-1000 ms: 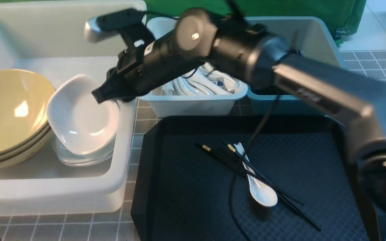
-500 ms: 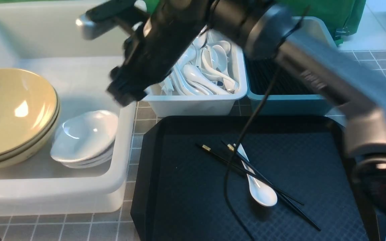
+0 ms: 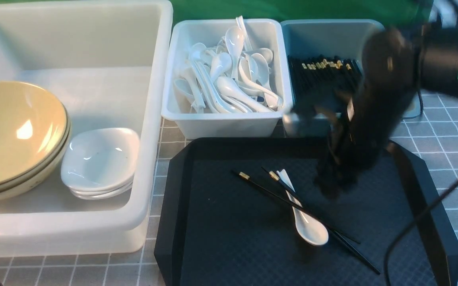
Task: On grey table put chopsticks spoon bowls plates into blue grey white boxes.
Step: 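Move the grippers toward the tableware on the black tray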
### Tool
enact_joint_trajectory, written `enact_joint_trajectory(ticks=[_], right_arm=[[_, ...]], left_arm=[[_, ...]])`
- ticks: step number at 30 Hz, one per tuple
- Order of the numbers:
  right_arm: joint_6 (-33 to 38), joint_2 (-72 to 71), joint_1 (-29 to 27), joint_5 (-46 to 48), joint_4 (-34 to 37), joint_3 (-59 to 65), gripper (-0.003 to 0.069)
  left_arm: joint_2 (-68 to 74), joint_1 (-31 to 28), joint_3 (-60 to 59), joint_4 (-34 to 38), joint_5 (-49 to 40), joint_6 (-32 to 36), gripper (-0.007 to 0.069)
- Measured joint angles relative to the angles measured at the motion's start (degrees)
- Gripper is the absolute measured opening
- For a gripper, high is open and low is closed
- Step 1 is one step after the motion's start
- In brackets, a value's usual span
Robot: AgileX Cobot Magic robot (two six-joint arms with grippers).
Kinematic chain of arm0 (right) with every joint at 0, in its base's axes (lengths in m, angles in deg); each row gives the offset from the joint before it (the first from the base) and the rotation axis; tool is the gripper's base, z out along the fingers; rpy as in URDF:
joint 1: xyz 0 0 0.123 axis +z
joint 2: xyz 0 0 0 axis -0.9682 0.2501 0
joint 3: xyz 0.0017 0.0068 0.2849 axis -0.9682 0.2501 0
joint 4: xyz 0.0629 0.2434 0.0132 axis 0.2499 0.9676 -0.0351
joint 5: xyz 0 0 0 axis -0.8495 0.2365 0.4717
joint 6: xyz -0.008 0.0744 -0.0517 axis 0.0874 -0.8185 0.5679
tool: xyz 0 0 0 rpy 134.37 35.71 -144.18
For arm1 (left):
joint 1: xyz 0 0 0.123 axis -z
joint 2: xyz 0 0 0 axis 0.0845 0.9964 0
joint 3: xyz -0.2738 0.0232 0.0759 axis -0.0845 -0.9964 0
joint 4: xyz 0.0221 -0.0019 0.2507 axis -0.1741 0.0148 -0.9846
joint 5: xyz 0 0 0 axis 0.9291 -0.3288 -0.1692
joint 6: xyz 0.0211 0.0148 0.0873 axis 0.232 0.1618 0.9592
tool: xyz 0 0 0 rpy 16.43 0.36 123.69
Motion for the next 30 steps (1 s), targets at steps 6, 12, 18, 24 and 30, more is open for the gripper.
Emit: enact_joint_trajectory(ticks=[6,12,18,24,30], right_arm=[[1.6,0.6,1.2,-6.3,3.5,4.6,0.0402],[2.7,3.2,2.4,-7.3,3.3,4.6,0.0337],[2.9,3.4,2.4,-7.3,3.0,4.4,0.013],[2.9,0.4,2.7,-5.8,2.9,5.0,0.0081],[2.0,-6.7,2.8,-1.0,-2.5,3.6,0.0081]], left_arm=[[0.0,0.0,-2.4,0.0,4.2,0.0,-0.001],[0.0,0.0,-2.6,0.0,5.8,0.0,-0.001],[0.0,0.0,-2.6,0.0,5.8,0.0,-0.001],[0.0,0.0,-2.6,0.0,5.9,0.0,-0.001],[0.0,0.0,-2.6,0.0,5.9,0.0,-0.001]])
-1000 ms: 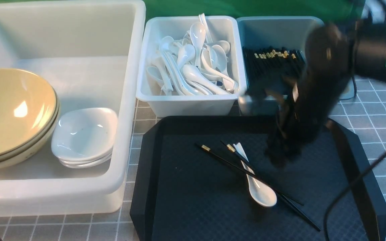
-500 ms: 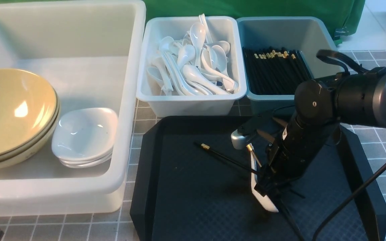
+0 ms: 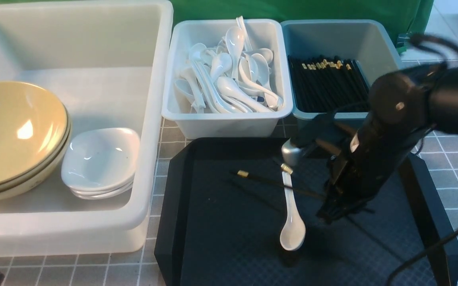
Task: On grey table put chopsticks spoon bowls plates into blue grey white boxes.
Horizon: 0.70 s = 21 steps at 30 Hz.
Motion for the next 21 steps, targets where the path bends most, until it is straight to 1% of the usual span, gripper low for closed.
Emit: enact_joint_trajectory(ticks=[2,6,8,11,15,17,21], right_arm=[[-0.7,-3.2,0.0,0.9,-2.4,-0.5,0.0081],[-0.8,-7.3,-0.1,1.2,-4.3,-0.9,0.0081],[-0.7,-8.3,-0.3,1.2,-4.6,-0.9,0.0081],[-0.6,-9.7,-2.1,1.1,-4.7,-0.9,0.0081],[-0.6,-10.7,-8.1,-2.9,-4.8,-1.1,0.0081],[-0.6,-10.8,-12.0,-7.2,-4.6,-2.3,0.0081],[-0.2,-8.8,-16.9,-18.1,-2.0,-6.0,0.0081]], left_arm=[[0.0,0.0,0.0,0.0,0.0,0.0,-0.001],[0.0,0.0,0.0,0.0,0.0,0.0,-0.001],[0.0,0.0,0.0,0.0,0.0,0.0,-0.001],[0.0,0.0,0.0,0.0,0.0,0.0,-0.001],[0.0,0.0,0.0,0.0,0.2,0.1,-0.001],[0.0,0.0,0.0,0.0,0.2,0.1,-0.001],[0.0,0.0,0.0,0.0,0.2,0.1,-0.001]])
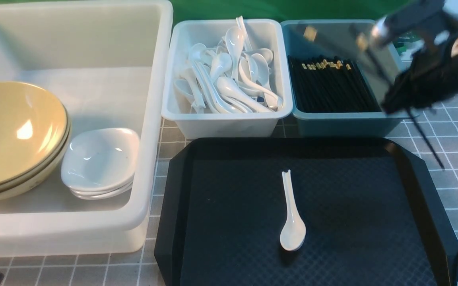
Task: On grey table put chopsticks spoon bowls plates into blue grey white boxes.
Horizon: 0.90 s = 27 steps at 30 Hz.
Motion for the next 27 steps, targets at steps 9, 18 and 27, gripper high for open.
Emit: enact_joint_trajectory(ticks=[9,18,27], right_arm=[[-3.2,18.0,-1.7,-19.2,3.1,-9.8,0.0114],[-7.6,23.7,-1.7,-7.8,3.2,-15.3,0.0407],[-4.0,15.2,3.6,18.8,13.2,-11.2,0.0461]], left_arm=[[0.0,0.0,0.0,0.0,0.0,0.0,-0.001],[0.0,0.0,0.0,0.0,0.0,0.0,-0.001],[0.0,0.0,0.0,0.0,0.0,0.0,-0.001]])
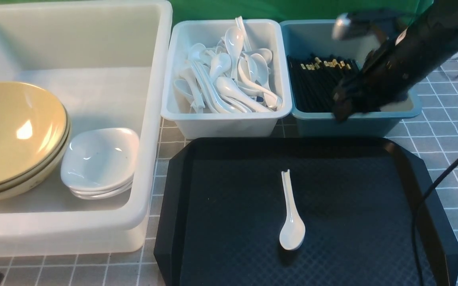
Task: On grey table put chopsticks spoon bowls plates into blue grey white boxes.
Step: 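Reach down and grasp the white spoon resting in the bowl with the right gripper, then place the white spoon into the bin of spoons with the right gripper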
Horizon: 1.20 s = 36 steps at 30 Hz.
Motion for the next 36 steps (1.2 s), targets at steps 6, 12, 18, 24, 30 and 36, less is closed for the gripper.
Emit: enact_joint_trajectory(ticks=[6,12,18,24,30,36], right_arm=[[0.4,1.2,9.5,-6.6,4.2,13.5,0.0462],[0.9,6.0,16.1,-11.2,5.3,15.2,0.0334],[1.6,3.8,16.4,-6.6,5.2,14.6,0.0076],[6.8,-4.4,16.7,-10.0,4.9,6.4,0.0076],[13.6,-2.0,16.7,-38.5,5.2,-1.8,0.0077],[11.9,9.9,15.3,-45.6,5.8,-12.3,0.0195]], left_arm=[[0.1,0.0,0.0,0.0,0.0,0.0,-0.001],[0.1,0.0,0.0,0.0,0.0,0.0,-0.001],[0.1,0.0,0.0,0.0,0.0,0.0,-0.001],[0.1,0.0,0.0,0.0,0.0,0.0,-0.001],[0.1,0.0,0.0,0.0,0.0,0.0,-0.001],[0.1,0.0,0.0,0.0,-0.1,0.0,-0.001]])
